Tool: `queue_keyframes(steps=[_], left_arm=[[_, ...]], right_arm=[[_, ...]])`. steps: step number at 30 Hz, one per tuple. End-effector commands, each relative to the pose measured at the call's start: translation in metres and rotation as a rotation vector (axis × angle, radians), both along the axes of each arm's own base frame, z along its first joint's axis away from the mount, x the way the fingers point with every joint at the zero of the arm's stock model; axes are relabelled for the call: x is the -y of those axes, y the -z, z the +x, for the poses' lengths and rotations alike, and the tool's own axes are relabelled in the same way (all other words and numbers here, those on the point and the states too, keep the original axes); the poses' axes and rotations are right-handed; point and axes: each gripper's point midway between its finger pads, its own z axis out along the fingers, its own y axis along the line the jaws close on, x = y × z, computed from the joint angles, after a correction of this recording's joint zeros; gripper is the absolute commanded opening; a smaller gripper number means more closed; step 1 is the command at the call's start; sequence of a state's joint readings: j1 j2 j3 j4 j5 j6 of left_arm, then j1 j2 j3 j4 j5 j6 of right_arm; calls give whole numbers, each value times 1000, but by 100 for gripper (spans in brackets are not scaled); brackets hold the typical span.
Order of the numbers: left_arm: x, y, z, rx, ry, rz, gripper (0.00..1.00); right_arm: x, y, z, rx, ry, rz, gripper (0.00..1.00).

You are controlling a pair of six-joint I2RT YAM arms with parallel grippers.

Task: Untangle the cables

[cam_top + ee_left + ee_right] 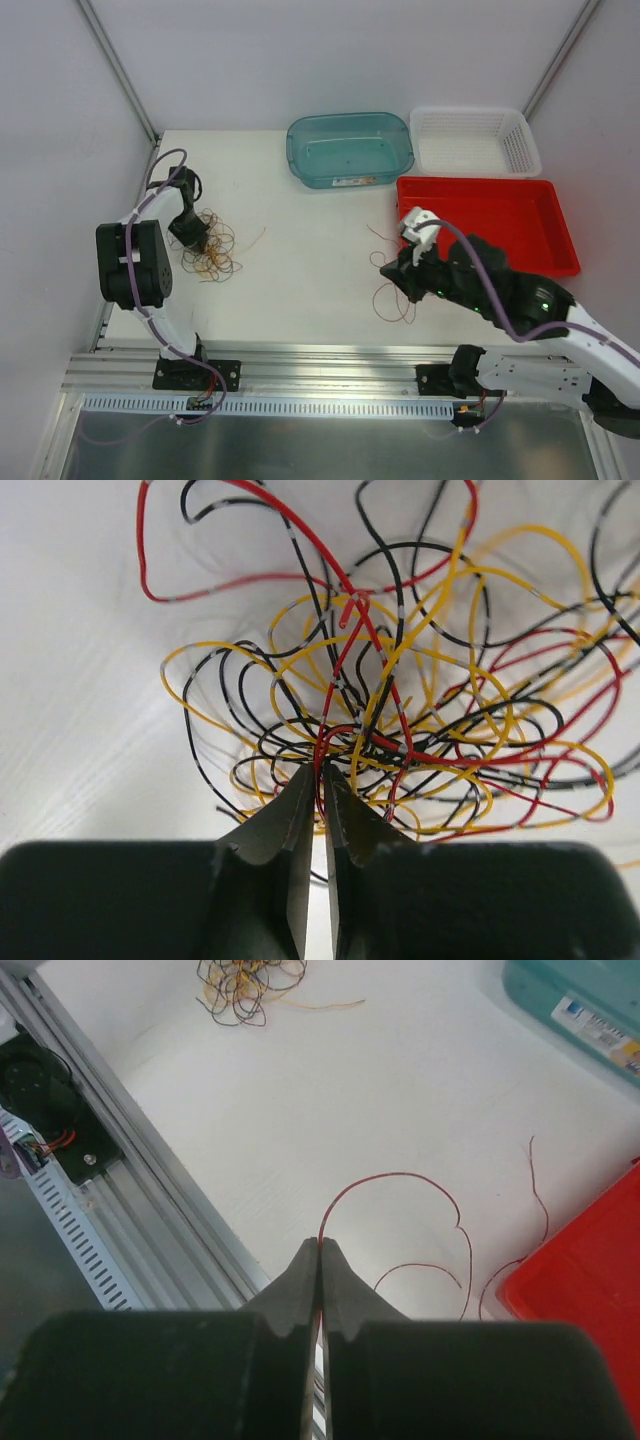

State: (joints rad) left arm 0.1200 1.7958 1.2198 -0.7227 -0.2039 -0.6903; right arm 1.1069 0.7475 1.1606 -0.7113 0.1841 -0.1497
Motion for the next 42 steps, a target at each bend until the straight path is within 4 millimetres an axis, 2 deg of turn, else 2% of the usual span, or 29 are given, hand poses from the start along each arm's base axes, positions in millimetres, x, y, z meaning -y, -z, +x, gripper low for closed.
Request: queue_keyframes(steps=[1,3,5,6,7,8,9,11,12,14,15,16,17,18,20,22,24,27,31,32,33,34,36,42], left_arm=[[37,-26,-13,46,142,-84,9],[48,-27,-24,43,205,-104,14],[55,-34,-31,65,242,-122,17],[60,-31,-40,57,259,-150,21],[62,-38,-44,81,272,-156,22],[63,-39,-47,92,281,-158,24],[63,-37,-55,86,301,-160,28],[62,-46,-58,136,333,-144,35],[65,-45,-64,138,366,-158,38],[69,-55,-65,198,398,-165,51],[70,-54,-68,212,423,-165,55],[73,-62,-67,259,439,-172,64],[74,-65,-65,292,458,-167,68],[75,-67,-68,322,467,-164,73],[78,-69,-69,358,495,-169,82],[79,-74,-69,392,513,-164,89],[77,-79,-67,419,514,-146,91],[74,-84,-67,435,510,-125,92],[74,-85,-68,446,509,-118,92],[74,-85,-68,447,510,-120,92],[74,-85,-68,448,511,-121,92],[75,-85,-68,450,513,-126,92],[76,-84,-68,447,517,-134,91],[80,-83,-68,443,528,-156,91]], right_arm=[[-42,4,13,-23,-39,53,1],[-51,21,26,-73,-3,45,1],[-58,61,35,-157,27,-16,1],[-58,70,44,-194,66,-3,1],[-60,91,49,-243,86,-28,1],[-60,103,52,-266,94,-41,1],[-55,125,57,-316,145,-57,1],[-50,155,63,-390,221,-103,2],[-43,171,64,-423,254,-131,4],[-39,196,63,-477,303,-179,19],[-38,204,62,-490,314,-193,25],[-33,214,61,-510,347,-207,33],[-32,221,61,-517,362,-223,37],[-28,227,61,-523,378,-236,48],[-24,230,62,-521,399,-253,56],[-24,226,65,-502,411,-258,70],[-21,220,65,-488,424,-255,81],[-9,213,70,-454,482,-259,89],[22,216,77,-437,622,-279,97],[35,224,76,-455,661,-289,99],[39,226,75,-469,689,-273,100],[43,226,75,-478,702,-256,97],[57,238,72,-511,752,-257,97],[81,257,73,-583,873,-219,97]])
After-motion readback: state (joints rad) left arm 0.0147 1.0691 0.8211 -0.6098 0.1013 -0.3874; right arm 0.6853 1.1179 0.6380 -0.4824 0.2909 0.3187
